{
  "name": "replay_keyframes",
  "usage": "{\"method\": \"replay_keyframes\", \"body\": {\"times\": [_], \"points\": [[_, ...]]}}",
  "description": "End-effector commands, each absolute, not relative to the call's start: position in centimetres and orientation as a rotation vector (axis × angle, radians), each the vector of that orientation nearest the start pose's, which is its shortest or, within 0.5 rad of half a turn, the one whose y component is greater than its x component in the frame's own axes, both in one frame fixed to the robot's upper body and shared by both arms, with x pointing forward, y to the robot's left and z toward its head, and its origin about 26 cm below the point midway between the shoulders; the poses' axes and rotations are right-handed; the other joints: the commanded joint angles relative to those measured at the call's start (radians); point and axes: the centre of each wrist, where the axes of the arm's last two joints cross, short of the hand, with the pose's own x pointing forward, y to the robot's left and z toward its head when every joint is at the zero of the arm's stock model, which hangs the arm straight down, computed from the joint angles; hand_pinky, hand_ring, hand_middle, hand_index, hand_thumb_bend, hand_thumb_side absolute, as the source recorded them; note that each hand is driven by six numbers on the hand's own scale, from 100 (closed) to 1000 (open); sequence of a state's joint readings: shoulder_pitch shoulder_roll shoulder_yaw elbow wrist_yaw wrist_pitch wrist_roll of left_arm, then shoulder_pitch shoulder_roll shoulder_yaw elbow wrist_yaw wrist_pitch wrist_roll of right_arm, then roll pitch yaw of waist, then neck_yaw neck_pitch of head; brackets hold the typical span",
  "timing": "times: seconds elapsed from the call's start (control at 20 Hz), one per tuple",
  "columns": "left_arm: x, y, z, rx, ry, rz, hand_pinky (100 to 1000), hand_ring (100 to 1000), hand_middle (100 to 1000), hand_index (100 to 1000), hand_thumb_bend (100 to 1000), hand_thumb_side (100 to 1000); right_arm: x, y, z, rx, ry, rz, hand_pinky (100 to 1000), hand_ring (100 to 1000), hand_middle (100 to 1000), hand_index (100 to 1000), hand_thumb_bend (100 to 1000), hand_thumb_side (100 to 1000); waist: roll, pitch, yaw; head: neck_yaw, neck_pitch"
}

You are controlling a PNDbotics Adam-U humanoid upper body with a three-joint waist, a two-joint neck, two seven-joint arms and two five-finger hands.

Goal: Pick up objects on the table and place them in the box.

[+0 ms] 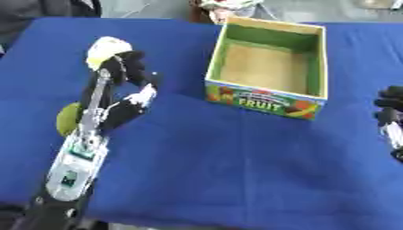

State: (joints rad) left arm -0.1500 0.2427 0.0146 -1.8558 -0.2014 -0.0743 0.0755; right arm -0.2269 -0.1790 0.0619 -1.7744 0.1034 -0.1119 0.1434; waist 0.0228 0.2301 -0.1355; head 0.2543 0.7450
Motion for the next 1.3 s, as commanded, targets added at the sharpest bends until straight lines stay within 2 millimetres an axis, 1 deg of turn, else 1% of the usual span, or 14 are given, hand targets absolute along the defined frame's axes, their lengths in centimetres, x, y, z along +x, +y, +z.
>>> {"method": "replay_keyframes", "body": {"times": [0.05,0.5,0.7,0.85,0.95,1.1,1.3], "points": [[29.9,27.4,12.7,0.395,-2.102,-0.308,553,558,564,770,403,382,31.8,-23.7,11.9,-0.032,-2.092,0.493,735,796,764,831,100,317,-0.002,-0.012,0.001,0.000,-0.011],[29.9,27.5,12.9,0.407,-2.108,-0.305,554,558,565,770,405,381,31.8,-23.7,11.9,-0.032,-2.092,0.495,736,796,764,831,100,320,-0.001,-0.013,0.001,-0.002,-0.012],[29.8,28.3,13.8,0.466,-2.128,-0.316,560,562,569,771,414,381,31.8,-23.8,11.8,-0.038,-2.089,0.493,736,796,764,831,100,320,-0.001,-0.014,0.003,-0.006,-0.011],[29.6,29.7,15.0,0.565,-2.142,-0.349,567,565,575,775,428,386,31.7,-24.0,11.7,-0.047,-2.084,0.490,736,796,764,831,100,321,0.000,-0.015,0.006,-0.011,-0.009],[29.3,31.5,16.1,0.676,-2.136,-0.416,574,568,581,780,437,390,31.7,-24.1,11.7,-0.053,-2.082,0.490,736,796,764,831,100,320,0.003,-0.017,0.009,-0.016,-0.009],[28.7,33.3,17.1,0.797,-2.101,-0.524,588,575,593,790,436,386,31.7,-24.2,11.6,-0.059,-2.079,0.492,736,796,764,831,100,321,0.006,-0.018,0.011,-0.021,-0.009],[27.9,35.8,17.8,0.921,-1.961,-0.804,624,589,620,800,442,398,31.7,-24.5,11.5,-0.071,-2.072,0.496,736,796,764,831,100,320,0.013,-0.023,0.012,-0.025,-0.005]]}}
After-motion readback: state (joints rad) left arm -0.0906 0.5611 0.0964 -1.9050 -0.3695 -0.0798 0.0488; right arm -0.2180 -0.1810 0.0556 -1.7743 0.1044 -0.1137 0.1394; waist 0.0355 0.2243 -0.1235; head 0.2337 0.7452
